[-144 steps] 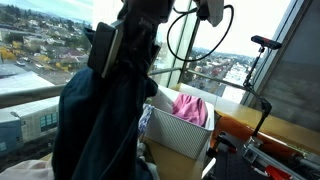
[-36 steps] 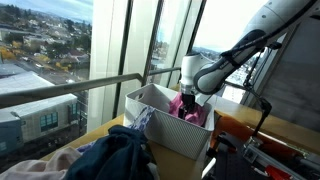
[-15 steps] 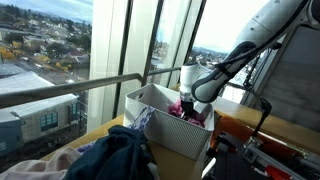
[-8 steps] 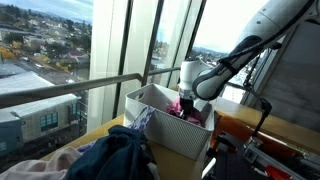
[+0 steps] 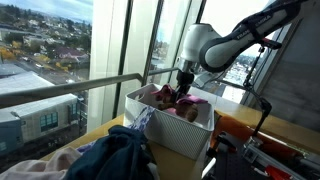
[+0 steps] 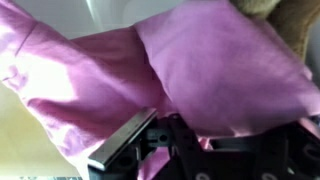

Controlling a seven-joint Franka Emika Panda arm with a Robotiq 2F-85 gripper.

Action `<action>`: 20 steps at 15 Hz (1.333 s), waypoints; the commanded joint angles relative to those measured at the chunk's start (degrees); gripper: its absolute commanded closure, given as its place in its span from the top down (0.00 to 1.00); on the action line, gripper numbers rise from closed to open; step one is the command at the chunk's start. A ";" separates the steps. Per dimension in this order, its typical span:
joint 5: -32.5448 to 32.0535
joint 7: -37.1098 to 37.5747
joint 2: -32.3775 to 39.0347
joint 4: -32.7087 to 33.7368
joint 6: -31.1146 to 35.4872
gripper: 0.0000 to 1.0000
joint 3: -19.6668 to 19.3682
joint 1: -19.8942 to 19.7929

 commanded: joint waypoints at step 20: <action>2.30 12.83 2.85 31.75 -21.07 0.00 20.89 21.78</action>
